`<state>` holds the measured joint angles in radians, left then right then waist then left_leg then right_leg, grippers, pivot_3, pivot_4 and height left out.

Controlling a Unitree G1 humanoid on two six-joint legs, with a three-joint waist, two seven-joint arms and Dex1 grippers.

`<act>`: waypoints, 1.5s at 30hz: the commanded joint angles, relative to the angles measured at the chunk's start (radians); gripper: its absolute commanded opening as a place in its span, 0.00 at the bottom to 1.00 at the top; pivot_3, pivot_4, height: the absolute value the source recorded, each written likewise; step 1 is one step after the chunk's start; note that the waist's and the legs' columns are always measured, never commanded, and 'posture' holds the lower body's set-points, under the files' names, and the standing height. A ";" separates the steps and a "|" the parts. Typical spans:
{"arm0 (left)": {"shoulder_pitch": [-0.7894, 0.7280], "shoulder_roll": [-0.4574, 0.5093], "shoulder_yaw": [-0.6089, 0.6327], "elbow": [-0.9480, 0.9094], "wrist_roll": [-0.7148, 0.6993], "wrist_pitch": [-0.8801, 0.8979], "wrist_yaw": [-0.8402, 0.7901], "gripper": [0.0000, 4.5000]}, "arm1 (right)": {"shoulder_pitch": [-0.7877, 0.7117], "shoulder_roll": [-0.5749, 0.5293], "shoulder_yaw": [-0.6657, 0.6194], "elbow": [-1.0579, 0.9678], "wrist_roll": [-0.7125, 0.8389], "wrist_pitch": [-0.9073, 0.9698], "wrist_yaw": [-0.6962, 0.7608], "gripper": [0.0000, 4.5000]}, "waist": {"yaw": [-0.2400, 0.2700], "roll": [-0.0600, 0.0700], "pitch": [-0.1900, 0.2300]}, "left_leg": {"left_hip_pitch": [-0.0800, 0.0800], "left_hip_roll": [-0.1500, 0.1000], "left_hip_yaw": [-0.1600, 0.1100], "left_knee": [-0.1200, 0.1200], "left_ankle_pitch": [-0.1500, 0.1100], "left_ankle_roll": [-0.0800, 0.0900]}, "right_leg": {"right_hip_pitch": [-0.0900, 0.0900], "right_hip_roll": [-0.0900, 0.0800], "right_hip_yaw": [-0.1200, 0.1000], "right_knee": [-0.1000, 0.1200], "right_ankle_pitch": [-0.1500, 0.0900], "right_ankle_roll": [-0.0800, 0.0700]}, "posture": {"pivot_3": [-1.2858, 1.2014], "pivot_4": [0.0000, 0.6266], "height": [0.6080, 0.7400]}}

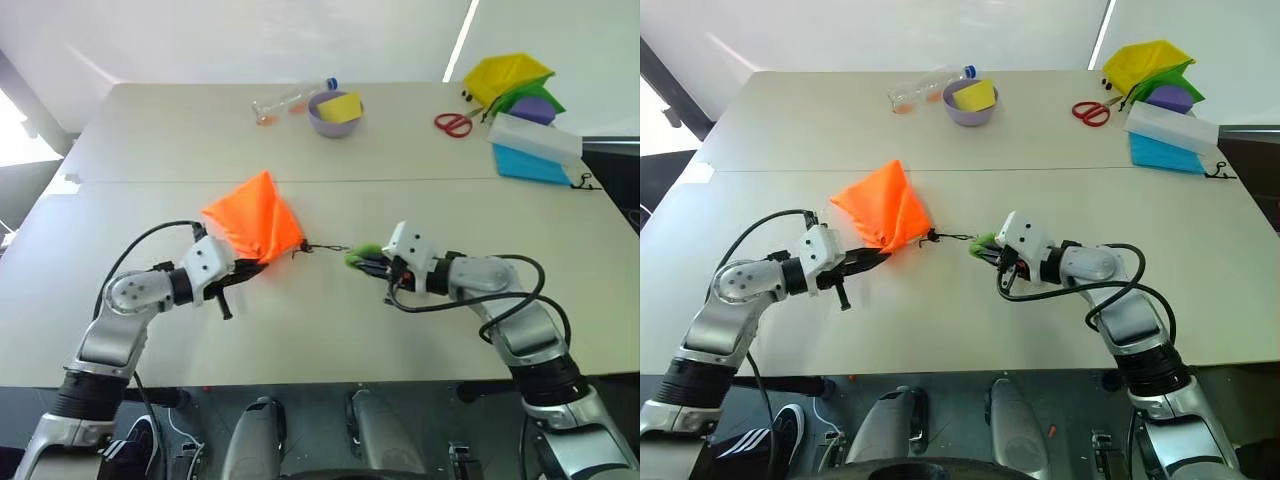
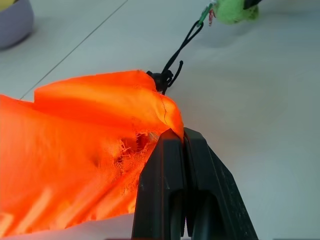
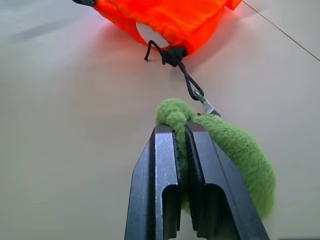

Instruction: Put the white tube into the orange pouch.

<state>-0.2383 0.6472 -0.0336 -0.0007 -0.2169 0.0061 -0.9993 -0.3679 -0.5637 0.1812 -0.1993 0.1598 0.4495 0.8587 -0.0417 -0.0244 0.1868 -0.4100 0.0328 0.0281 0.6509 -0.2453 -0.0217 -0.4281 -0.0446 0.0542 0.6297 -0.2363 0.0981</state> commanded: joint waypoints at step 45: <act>-0.645 -0.188 -0.194 0.612 0.013 -0.092 -0.402 0.73 | -0.051 0.023 -0.003 0.103 -0.047 -0.093 -0.047 0.00 | 0.018 0.000 0.000 | -0.002 -0.001 0.001 0.012 0.000 0.000 | 0.004 0.001 0.001 0.001 0.000 0.001 | 0.52 0.24 1.00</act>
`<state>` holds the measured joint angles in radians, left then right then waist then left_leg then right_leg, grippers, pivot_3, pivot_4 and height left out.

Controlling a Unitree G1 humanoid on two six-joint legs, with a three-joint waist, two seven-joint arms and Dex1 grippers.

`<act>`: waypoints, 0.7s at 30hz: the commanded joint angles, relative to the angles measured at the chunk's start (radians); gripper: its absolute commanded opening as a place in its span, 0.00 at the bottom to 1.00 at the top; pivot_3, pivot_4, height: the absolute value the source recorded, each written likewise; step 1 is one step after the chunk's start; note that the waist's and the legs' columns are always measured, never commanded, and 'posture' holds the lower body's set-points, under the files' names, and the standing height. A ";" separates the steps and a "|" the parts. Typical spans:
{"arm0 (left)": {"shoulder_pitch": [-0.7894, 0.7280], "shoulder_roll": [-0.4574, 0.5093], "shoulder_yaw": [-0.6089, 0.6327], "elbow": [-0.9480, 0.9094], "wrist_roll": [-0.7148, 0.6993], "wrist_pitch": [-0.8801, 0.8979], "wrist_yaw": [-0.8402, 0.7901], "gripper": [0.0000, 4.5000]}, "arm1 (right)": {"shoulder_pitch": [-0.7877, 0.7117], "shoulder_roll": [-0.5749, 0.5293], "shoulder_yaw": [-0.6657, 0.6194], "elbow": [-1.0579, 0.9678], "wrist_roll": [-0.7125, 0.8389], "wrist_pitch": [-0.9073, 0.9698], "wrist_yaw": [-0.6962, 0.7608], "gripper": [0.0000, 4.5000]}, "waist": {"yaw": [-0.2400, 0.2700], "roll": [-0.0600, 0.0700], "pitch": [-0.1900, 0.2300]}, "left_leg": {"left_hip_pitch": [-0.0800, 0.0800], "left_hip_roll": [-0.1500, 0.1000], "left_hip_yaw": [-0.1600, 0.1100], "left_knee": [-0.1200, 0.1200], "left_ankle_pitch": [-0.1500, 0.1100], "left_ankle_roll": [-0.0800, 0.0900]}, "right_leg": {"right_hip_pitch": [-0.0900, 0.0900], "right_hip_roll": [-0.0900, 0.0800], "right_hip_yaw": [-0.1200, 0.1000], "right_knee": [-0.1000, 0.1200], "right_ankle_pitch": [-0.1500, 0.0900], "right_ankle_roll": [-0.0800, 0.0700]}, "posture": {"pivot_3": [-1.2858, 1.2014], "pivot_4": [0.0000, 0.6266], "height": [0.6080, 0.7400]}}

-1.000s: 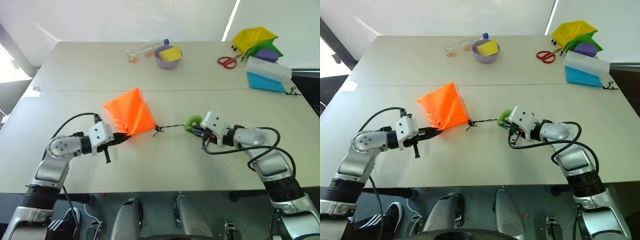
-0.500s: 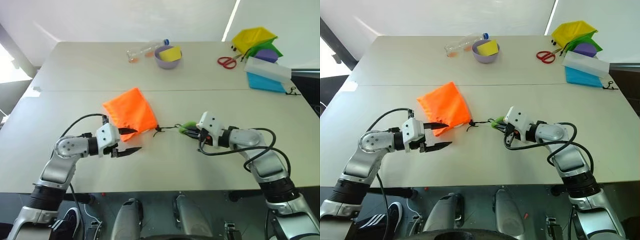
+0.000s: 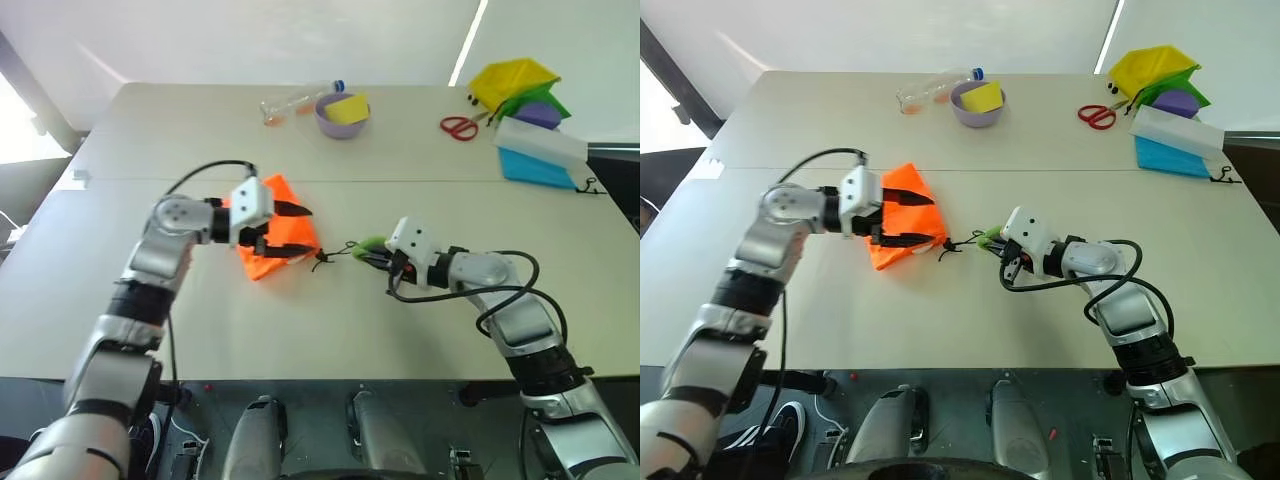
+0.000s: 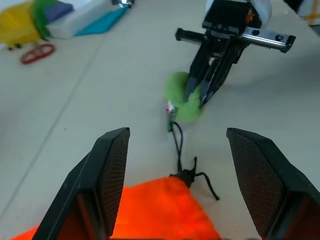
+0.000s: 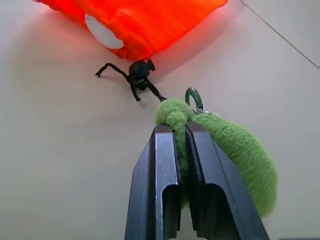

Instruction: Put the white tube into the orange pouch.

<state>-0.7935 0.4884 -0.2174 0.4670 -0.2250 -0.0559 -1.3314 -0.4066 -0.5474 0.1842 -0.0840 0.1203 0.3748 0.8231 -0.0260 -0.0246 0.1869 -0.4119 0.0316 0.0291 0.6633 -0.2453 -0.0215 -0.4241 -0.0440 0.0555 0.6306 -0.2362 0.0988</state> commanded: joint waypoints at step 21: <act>-0.413 -0.195 -0.118 0.789 0.403 -0.379 -0.035 0.68 | -0.006 0.026 -0.007 -0.038 -0.030 -0.024 -0.068 0.00 | 0.012 0.000 0.000 | -0.010 0.000 -0.005 0.001 0.000 0.000 | -0.007 0.002 -0.002 0.000 0.002 0.004 | 0.52 0.24 1.00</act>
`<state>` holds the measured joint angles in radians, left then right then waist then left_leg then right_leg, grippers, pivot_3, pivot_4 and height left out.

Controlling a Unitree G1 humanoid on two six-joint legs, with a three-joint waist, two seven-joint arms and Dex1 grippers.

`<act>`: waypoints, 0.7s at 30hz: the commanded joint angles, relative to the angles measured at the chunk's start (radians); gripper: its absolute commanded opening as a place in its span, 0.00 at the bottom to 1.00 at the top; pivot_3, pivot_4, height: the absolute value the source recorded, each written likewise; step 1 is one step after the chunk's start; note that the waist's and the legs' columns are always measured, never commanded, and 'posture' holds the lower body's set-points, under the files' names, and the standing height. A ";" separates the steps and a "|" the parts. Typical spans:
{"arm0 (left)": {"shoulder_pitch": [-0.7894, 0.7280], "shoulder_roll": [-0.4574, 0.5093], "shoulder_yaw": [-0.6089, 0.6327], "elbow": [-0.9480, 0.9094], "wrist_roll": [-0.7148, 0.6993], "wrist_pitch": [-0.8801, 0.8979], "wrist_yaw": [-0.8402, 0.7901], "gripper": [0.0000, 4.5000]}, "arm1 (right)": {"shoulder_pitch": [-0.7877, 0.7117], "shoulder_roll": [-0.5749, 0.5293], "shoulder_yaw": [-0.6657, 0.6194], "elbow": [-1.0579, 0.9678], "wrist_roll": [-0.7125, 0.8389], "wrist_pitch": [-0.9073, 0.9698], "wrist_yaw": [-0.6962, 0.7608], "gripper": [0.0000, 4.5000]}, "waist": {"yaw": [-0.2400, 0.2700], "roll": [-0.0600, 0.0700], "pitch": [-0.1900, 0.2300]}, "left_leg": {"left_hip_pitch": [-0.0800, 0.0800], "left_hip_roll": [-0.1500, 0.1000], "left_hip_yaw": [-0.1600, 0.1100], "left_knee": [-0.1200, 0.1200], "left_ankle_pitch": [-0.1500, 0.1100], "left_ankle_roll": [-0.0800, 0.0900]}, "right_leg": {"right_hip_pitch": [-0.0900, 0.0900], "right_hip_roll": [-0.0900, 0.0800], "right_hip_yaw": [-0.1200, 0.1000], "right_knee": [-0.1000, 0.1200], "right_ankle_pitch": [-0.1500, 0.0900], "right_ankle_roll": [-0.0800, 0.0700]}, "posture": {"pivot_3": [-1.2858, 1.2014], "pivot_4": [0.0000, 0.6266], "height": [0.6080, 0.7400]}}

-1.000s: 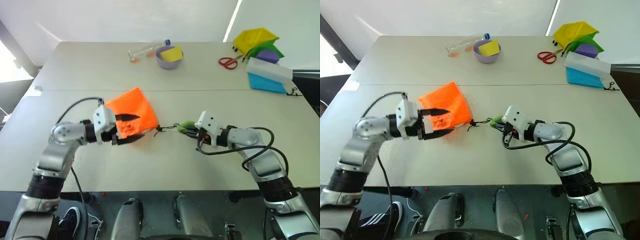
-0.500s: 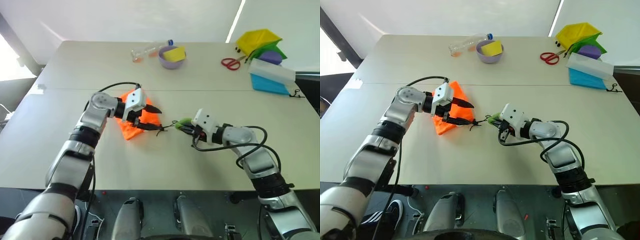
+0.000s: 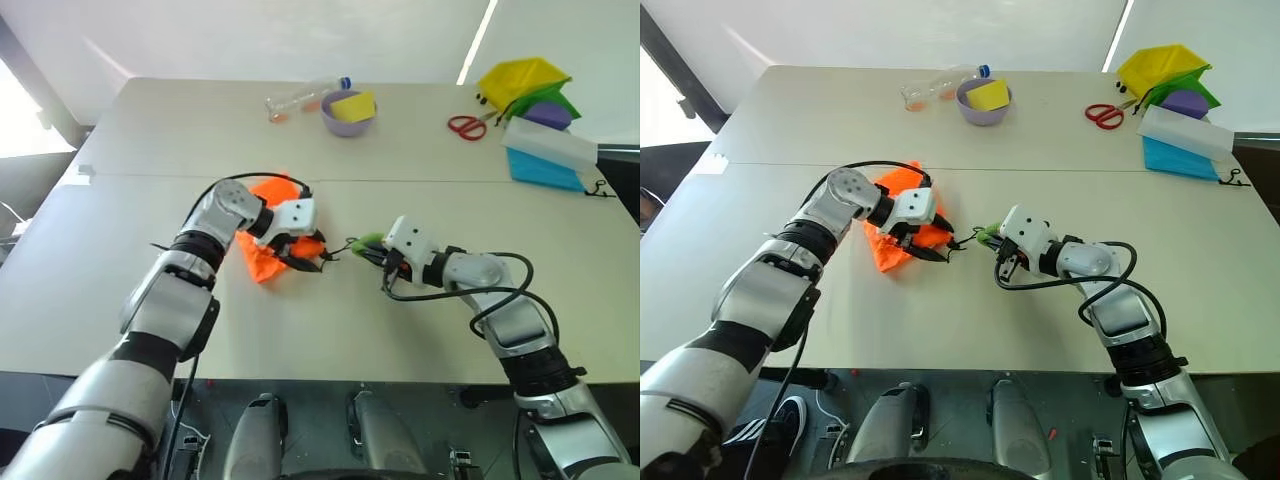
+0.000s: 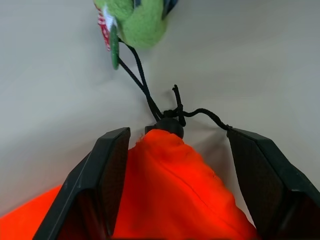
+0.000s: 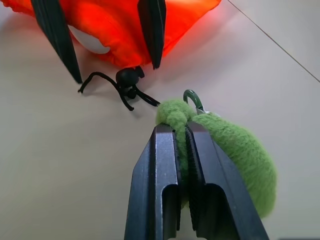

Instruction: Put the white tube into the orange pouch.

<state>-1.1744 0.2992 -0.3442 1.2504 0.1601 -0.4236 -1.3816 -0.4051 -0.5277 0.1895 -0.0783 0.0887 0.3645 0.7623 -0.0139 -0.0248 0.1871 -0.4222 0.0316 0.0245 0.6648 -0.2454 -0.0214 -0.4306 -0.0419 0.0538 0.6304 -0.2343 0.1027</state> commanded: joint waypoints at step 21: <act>-0.018 -0.022 0.064 -0.011 0.014 0.098 -0.044 0.24 | -0.020 0.003 -0.011 -0.027 -0.010 -0.029 -0.010 0.00 | -0.001 0.000 0.000 | 0.000 0.000 0.000 0.000 0.000 0.000 | 0.000 0.000 0.000 0.001 0.000 0.001 | 0.52 0.24 1.00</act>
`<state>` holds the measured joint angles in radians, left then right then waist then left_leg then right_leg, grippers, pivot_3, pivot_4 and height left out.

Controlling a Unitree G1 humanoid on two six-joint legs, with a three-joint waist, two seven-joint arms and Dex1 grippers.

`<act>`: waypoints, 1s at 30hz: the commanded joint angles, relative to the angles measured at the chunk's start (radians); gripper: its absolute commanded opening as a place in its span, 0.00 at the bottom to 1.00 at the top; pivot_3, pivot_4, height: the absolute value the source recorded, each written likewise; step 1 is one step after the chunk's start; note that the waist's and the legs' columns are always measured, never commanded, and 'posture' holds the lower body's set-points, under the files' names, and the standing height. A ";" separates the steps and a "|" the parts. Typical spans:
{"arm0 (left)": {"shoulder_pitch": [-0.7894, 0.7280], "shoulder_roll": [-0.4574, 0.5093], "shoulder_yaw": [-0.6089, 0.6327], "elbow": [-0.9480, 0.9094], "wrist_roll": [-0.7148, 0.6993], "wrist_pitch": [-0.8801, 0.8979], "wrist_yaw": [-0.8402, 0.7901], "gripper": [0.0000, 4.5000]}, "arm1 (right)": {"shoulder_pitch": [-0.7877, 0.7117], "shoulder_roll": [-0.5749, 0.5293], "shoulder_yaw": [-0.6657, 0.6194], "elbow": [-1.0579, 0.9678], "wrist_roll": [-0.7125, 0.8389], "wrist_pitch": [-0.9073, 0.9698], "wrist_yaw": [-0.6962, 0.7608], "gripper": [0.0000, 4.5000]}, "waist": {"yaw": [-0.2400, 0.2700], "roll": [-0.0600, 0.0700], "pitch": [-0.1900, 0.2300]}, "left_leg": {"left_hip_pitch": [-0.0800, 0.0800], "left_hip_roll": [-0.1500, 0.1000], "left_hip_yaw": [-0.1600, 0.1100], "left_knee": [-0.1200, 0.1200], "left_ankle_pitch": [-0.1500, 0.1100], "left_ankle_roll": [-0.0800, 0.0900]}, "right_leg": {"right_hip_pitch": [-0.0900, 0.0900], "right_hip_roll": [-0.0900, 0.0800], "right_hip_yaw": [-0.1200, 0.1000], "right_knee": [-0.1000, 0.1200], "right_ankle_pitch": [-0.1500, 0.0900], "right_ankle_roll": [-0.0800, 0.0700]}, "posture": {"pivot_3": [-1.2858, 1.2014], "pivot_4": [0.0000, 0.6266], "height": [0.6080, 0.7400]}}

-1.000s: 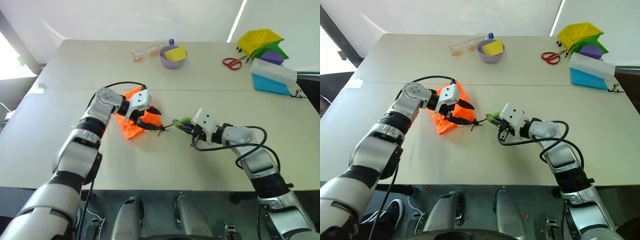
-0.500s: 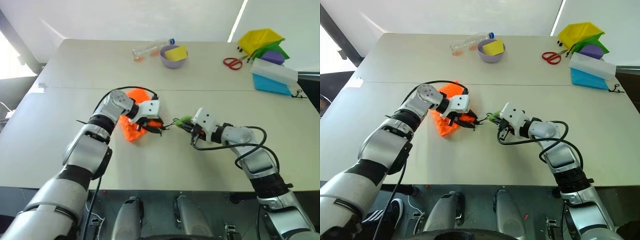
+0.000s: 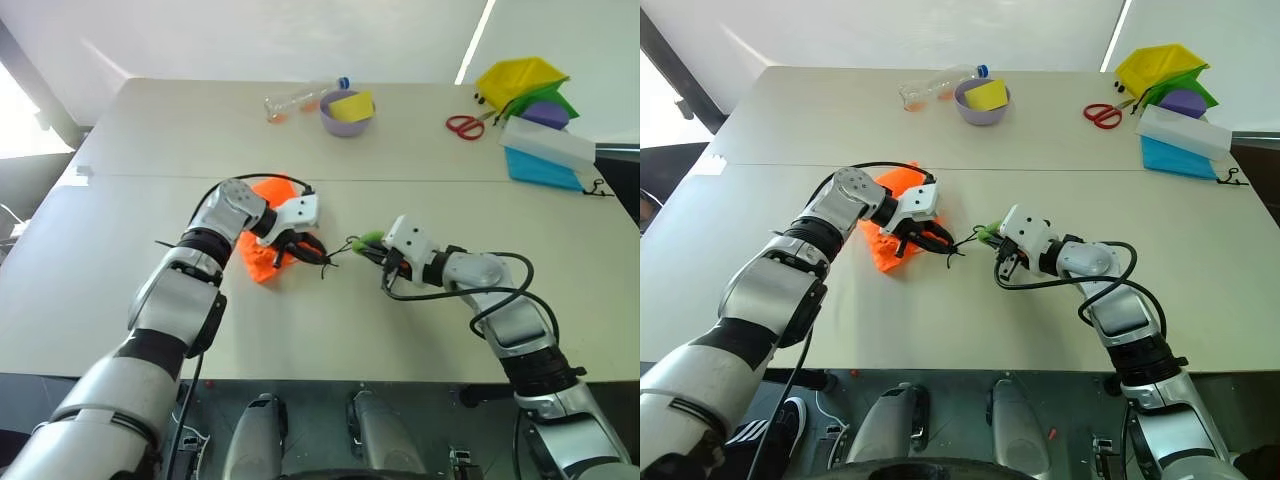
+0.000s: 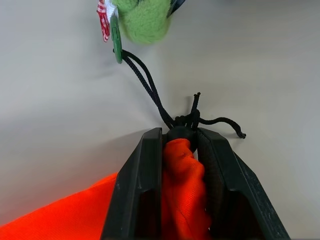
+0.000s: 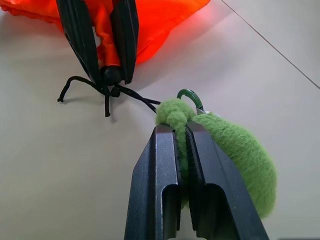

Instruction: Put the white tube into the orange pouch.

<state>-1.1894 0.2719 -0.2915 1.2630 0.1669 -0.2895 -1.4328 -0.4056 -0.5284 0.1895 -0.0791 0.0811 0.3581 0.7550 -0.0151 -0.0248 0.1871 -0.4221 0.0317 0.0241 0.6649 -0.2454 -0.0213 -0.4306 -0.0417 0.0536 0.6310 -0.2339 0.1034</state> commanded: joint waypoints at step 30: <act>0.160 0.239 0.024 -0.238 -0.065 -0.212 -0.182 0.07 | -0.039 -0.159 -0.138 0.189 -0.078 -0.151 -0.056 0.00 | -0.007 0.000 0.000 | 0.001 0.000 0.000 0.000 0.000 0.000 | 0.000 0.000 0.000 0.001 0.000 0.000 | 0.52 0.24 1.00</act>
<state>-1.0483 0.4626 -0.2760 1.0473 0.1153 -0.4988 -1.5765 -0.4219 -0.6550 0.1085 0.0970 0.0173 0.2190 0.7293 -0.0217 -0.0248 0.1871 -0.4210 0.0321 0.0246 0.6651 -0.2453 -0.0213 -0.4306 -0.0417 0.0540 0.6324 -0.2337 0.1036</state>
